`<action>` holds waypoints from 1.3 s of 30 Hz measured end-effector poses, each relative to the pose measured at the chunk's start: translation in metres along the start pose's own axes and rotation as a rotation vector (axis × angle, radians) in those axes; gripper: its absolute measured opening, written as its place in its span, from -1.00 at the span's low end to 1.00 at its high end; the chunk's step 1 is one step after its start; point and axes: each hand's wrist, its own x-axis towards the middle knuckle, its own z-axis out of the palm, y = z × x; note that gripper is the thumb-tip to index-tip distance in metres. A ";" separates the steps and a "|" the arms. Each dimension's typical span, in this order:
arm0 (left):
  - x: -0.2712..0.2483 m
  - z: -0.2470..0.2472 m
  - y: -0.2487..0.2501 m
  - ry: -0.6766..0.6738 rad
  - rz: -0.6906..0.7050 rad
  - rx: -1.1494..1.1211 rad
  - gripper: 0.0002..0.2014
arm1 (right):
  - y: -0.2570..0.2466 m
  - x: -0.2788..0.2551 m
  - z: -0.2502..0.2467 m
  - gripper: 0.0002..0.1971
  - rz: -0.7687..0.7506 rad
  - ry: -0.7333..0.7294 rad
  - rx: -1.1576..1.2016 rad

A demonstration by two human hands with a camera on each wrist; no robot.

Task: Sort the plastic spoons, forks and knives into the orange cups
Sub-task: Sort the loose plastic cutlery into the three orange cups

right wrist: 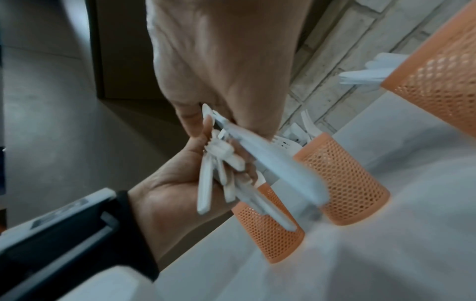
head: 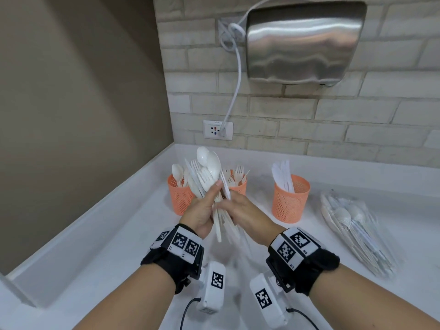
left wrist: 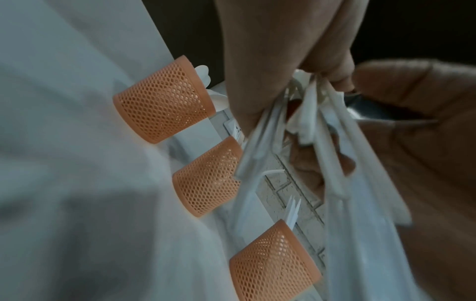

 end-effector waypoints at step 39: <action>0.018 -0.004 -0.029 -0.182 -0.075 0.495 -0.85 | -0.042 0.052 -0.093 -0.69 -0.236 0.753 0.219</action>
